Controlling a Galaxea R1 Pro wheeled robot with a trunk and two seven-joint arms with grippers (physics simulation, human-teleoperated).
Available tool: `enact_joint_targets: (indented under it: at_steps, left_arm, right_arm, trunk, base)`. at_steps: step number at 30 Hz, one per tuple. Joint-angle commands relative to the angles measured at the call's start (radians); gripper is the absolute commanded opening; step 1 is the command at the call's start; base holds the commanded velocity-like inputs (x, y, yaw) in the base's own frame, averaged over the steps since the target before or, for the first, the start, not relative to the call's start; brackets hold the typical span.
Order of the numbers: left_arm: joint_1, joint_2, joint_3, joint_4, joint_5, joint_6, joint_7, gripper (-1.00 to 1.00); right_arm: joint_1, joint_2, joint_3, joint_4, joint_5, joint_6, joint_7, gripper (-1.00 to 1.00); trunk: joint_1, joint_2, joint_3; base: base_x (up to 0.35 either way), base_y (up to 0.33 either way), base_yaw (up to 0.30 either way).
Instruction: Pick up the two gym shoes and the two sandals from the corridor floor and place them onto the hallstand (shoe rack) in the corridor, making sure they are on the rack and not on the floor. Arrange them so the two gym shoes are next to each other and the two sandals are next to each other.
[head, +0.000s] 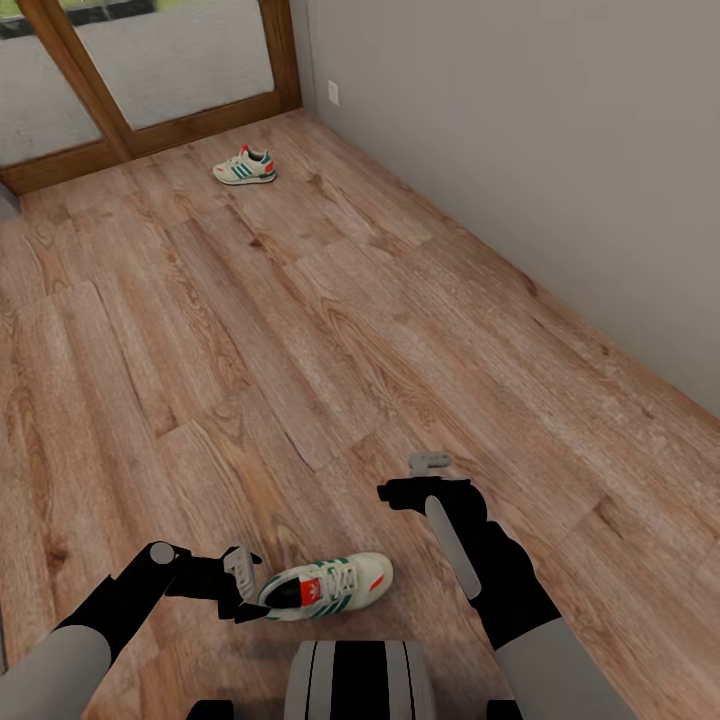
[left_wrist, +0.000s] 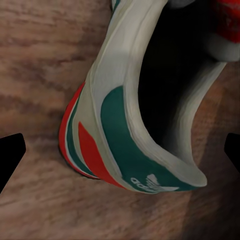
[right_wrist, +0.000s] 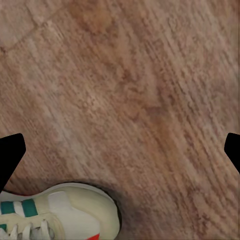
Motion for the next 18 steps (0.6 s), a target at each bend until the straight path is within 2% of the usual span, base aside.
enact_joint_targets:
  at_steps: [1, 18]
  left_arm:
    - [0.0, 0.001, -0.002, -0.001, -0.005, -0.007, 0.0, 1.0]
    - [0.0, 0.001, -0.002, -0.001, -0.005, -0.007, 0.001, 1.0]
  right_arm:
    - [-0.001, 0.0, 0.001, -0.001, -0.01, 0.003, -0.01, 1.0]
    - [-0.001, 0.0, 0.001, -0.001, -0.01, 0.003, -0.01, 1.0]
  trunk:
    - [0.0, 0.0, -0.001]
    - [0.0, 0.0, -0.001]
  base:
    - [0.0, -0.021, 0.0]
    - [0.0, -0.003, 0.0]
